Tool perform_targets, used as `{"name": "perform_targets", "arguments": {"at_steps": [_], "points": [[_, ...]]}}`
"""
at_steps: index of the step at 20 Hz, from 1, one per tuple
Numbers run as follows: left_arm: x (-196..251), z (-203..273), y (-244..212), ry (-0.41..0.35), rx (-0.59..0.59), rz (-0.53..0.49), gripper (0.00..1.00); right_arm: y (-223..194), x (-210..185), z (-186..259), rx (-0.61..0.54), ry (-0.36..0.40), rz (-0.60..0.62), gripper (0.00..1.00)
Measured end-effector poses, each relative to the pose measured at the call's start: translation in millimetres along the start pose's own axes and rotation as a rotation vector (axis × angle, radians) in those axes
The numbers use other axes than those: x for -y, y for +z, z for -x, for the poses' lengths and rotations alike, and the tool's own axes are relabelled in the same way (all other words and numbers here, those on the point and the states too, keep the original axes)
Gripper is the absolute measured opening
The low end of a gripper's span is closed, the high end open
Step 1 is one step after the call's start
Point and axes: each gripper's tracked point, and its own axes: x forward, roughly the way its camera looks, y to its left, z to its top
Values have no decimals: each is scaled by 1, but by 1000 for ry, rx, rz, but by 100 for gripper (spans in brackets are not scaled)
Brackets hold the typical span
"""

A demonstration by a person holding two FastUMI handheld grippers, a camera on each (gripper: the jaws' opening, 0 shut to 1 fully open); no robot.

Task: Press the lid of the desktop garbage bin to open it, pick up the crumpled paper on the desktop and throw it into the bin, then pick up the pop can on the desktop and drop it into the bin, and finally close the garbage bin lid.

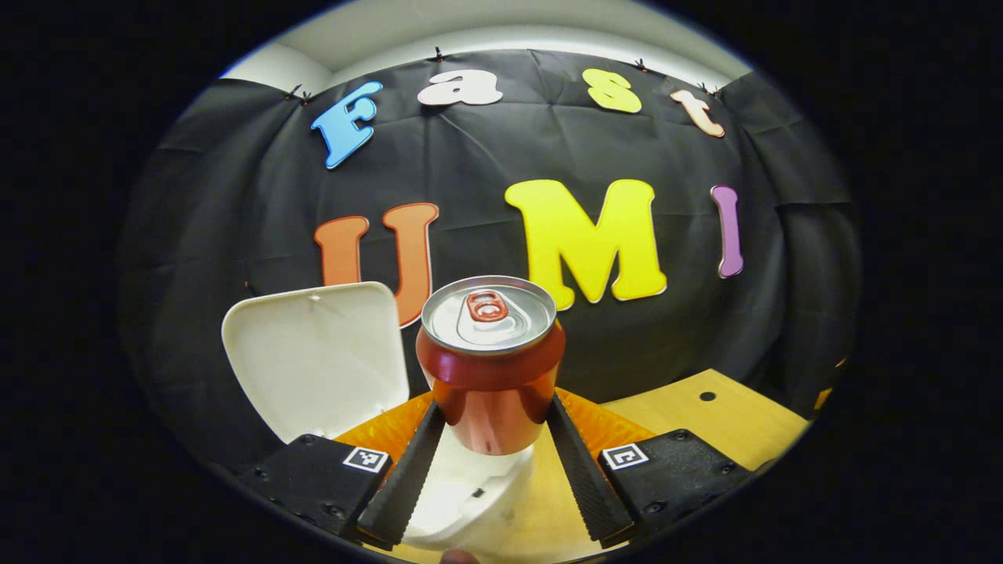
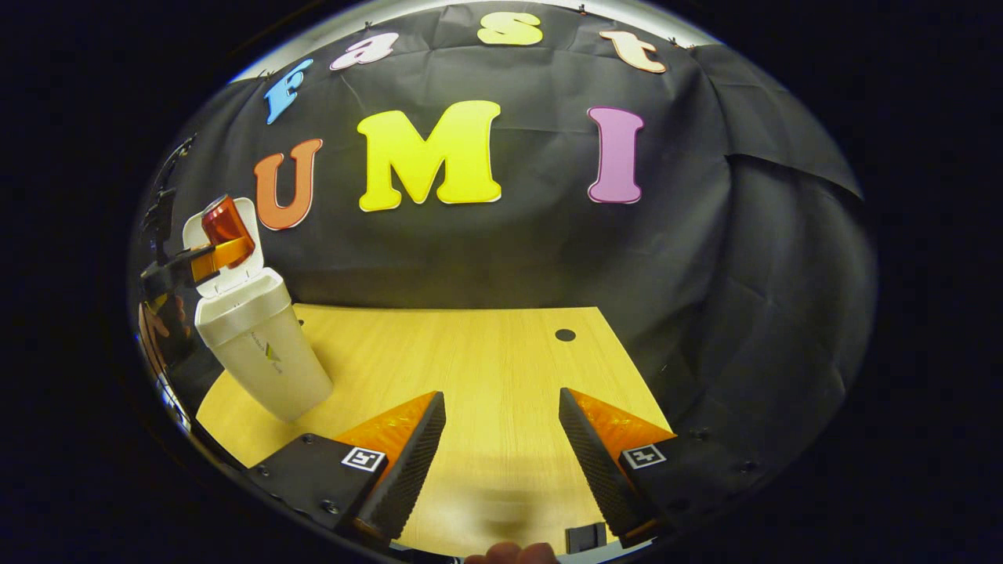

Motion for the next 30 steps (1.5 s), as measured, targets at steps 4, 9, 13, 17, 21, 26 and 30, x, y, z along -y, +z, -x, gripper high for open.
{"name": "perform_targets", "arguments": {"at_steps": [4, 9, 13, 17, 21, 26, 30], "points": [[-53, -8, -38, 112, -81, -10, 84, 2, -21, -4, 1, 27, 10, 93], [-77, -14, -80, 189, -198, 7, 85, -2, -49, -6, -14, 69, 51, 93], [-75, -13, -81, 200, -205, 16, 88, -6, -49, -6, -18, 72, 61, 93], [-70, -1, -62, 243, -168, 27, 99, -12, -44, -6, -32, 74, 39, 93], [-48, 17, -31, 308, -105, 48, 99, -22, -42, -11, -61, 89, 35, 92], [-19, 21, 4, 343, -58, 79, 98, -19, -33, -13, -59, 117, 49, 93], [-23, 19, 53, 423, 22, 104, 95, -5, -17, -18, -42, 137, 58, 93]]}}
